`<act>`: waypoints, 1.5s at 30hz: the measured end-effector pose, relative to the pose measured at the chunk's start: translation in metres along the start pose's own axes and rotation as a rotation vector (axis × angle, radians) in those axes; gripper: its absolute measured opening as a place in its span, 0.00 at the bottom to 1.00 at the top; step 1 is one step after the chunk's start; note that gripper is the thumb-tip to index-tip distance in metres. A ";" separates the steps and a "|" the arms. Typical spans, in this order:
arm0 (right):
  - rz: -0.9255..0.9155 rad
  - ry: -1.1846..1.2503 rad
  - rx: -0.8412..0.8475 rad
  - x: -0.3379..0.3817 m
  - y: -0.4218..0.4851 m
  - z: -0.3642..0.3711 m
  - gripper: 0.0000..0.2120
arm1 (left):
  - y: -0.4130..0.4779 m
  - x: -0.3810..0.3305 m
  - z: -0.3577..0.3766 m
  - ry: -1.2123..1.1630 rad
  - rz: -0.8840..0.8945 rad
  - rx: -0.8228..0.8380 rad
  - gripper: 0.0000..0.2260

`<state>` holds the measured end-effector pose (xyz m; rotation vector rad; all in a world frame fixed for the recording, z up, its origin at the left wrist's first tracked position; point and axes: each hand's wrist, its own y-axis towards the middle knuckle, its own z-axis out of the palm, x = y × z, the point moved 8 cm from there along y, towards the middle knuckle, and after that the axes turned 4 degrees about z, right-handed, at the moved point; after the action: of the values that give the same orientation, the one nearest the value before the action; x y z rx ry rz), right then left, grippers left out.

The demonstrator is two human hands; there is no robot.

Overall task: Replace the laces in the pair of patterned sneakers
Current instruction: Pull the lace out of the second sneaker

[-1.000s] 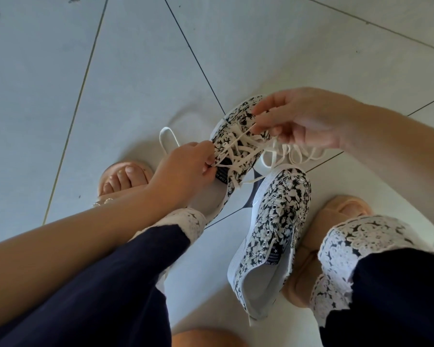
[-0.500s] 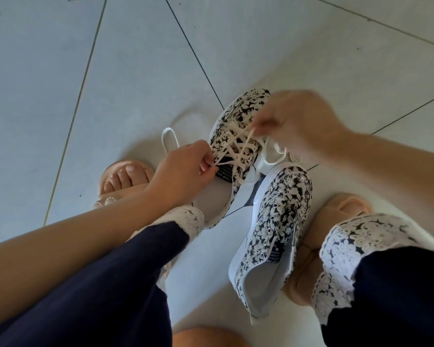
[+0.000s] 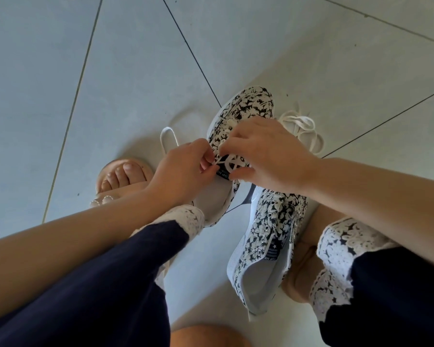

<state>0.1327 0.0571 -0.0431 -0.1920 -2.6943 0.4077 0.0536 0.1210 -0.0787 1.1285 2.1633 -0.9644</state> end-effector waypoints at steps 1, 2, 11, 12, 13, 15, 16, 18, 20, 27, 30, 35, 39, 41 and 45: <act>-0.011 -0.021 -0.057 0.001 0.000 -0.003 0.17 | 0.000 0.000 0.000 -0.002 -0.003 0.000 0.05; -0.038 -0.048 -0.098 0.005 0.001 -0.005 0.13 | 0.000 0.000 0.000 -0.002 -0.006 -0.002 0.05; 0.606 0.150 -0.333 -0.119 0.000 -0.066 0.07 | 0.000 0.001 0.000 0.006 0.003 -0.006 0.06; 0.660 0.153 -0.338 -0.131 -0.005 -0.068 0.07 | 0.000 0.000 0.000 0.000 0.007 -0.004 0.06; 0.662 0.145 -0.278 -0.134 -0.007 -0.062 0.07 | 0.000 -0.001 0.001 -0.006 0.008 0.000 0.06; 0.538 0.161 -0.125 -0.116 -0.006 -0.036 0.05 | -0.001 0.000 0.001 -0.015 -0.002 -0.005 0.06; 0.450 0.196 -0.065 -0.095 -0.006 -0.026 0.05 | -0.001 0.000 0.000 -0.019 -0.008 -0.012 0.06; 0.300 0.274 0.035 -0.055 -0.005 -0.007 0.11 | -0.001 0.002 0.000 -0.016 -0.021 -0.020 0.06; 0.196 0.238 0.064 -0.032 -0.005 0.004 0.14 | -0.001 0.003 0.000 -0.009 -0.028 -0.016 0.06; 0.123 0.073 -0.046 -0.031 0.004 -0.007 0.03 | -0.001 0.004 0.001 -0.001 -0.024 -0.020 0.05; 0.444 0.148 -0.206 -0.095 -0.003 -0.045 0.06 | -0.001 0.005 0.000 0.008 -0.029 -0.027 0.06; 0.617 0.132 -0.216 -0.136 -0.020 -0.049 0.08 | 0.000 0.005 0.004 0.017 -0.038 -0.020 0.06; 0.388 0.078 0.013 -0.079 -0.008 -0.016 0.12 | 0.000 0.004 0.003 -0.004 -0.046 -0.032 0.06; 0.300 0.127 -0.006 -0.046 -0.002 -0.014 0.14 | 0.000 0.004 0.002 -0.015 -0.053 -0.042 0.06; 0.124 -0.006 0.026 0.003 0.010 0.002 0.11 | -0.001 0.002 0.002 -0.018 -0.045 -0.057 0.07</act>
<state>0.1299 0.0667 -0.0463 -0.3516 -2.6898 0.4797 0.0518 0.1203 -0.0805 1.0443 2.1964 -0.9234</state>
